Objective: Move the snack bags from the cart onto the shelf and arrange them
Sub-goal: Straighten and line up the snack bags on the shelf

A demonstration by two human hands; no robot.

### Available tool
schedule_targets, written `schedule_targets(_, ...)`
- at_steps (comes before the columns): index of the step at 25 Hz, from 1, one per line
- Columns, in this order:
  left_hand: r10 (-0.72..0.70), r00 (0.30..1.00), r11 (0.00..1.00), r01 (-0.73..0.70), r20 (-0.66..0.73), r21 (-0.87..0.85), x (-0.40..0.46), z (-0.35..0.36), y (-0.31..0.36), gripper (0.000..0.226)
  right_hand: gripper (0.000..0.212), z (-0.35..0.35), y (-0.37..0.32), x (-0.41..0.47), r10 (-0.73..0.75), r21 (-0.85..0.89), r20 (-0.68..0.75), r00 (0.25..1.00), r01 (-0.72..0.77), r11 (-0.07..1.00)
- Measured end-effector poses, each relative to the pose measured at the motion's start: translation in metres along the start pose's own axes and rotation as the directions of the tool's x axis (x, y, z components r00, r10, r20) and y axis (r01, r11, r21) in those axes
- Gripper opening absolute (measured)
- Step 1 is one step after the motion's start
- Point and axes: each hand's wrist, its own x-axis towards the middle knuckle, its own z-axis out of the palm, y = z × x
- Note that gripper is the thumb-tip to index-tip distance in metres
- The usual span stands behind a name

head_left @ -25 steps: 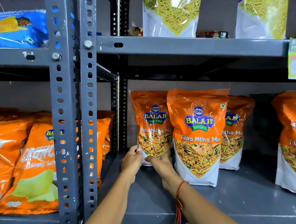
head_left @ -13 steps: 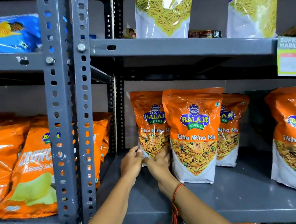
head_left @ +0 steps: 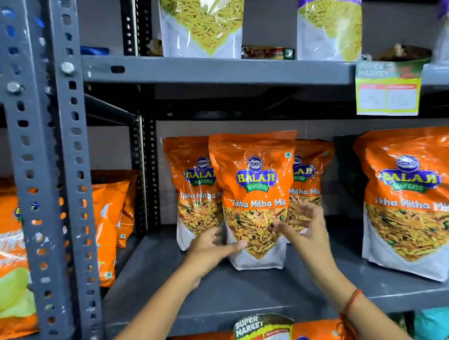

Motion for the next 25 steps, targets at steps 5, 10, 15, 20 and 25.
schedule_targets(5,-0.061,0.997,0.996,0.064,0.042,-0.062,0.006,0.014,-0.001,0.060,0.082,-0.020,0.032,0.013,0.323,-0.340,0.489,0.810,-0.163,0.926)
schedule_targets(10,0.001,1.000,0.997,-0.003,-0.021,-0.075,-0.006,0.015,0.000,0.047,0.081,-0.015,0.026,0.008,0.232,-0.244,0.462,0.856,-0.129,0.961)
schedule_targets(15,0.055,0.995,0.992,-0.064,-0.085,-0.112,-0.032,-0.020,0.007,0.046,0.083,0.008,0.004,-0.001,0.104,-0.151,0.513,0.852,-0.030,0.988)
schedule_targets(20,0.044,0.985,0.988,-0.067,-0.165,-0.137,-0.062,-0.057,-0.002,0.044,0.087,0.048,0.001,-0.020,0.068,-0.125,0.542,0.838,0.000,0.992)
schedule_targets(25,-0.008,0.992,0.991,-0.009,-0.125,-0.132,-0.073,-0.066,-0.020,0.040,0.076,0.067,0.017,-0.036,0.121,-0.184,0.559,0.820,-0.020,0.983)
